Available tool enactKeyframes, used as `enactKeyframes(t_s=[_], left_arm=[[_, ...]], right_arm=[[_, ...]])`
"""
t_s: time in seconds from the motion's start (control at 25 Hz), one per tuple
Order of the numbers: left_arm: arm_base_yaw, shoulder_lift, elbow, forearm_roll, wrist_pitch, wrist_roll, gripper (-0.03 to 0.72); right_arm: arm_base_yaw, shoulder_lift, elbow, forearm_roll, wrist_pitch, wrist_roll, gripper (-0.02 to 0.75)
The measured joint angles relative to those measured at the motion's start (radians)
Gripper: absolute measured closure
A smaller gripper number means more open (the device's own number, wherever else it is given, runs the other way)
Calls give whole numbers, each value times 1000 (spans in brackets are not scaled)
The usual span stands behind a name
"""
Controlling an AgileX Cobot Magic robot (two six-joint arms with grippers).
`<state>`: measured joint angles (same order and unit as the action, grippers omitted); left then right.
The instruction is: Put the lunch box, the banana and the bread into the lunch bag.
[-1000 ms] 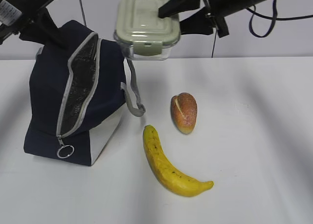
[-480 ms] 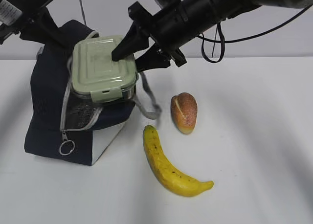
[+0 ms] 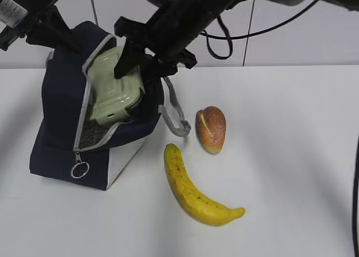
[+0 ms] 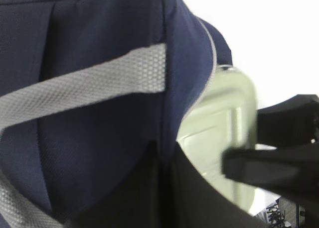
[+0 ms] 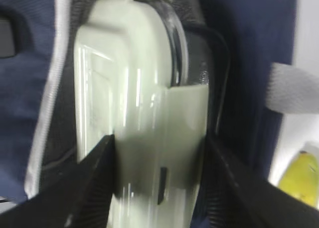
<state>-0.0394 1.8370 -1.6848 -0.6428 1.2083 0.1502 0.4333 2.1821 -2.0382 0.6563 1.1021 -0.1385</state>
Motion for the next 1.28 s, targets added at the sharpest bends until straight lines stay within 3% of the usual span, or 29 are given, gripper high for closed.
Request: enactKeyframes(t_s=[0.24,0.6,0.72,0.84,1.04,1.28], left_arm=[[0,0,0,7,1,0,691],[0,5,0,37,-2,0,691],[0,5,0,47,-4,0,691],[0,5,0,50,-4,0,691],[0,5,0,51,-3,0,691],[0,6,0,52,-2,0,691]], right_arm=[[93,125,-122,-103,-23,82,376],[149,255,-170,-108,-135,99,373],[153,264,-170,-108,-136,99,340],[147,268,-210,-133,-77,97,297],[136,268,-363,-270,100,93,280],[127,238,-524,-398,136,81,278]])
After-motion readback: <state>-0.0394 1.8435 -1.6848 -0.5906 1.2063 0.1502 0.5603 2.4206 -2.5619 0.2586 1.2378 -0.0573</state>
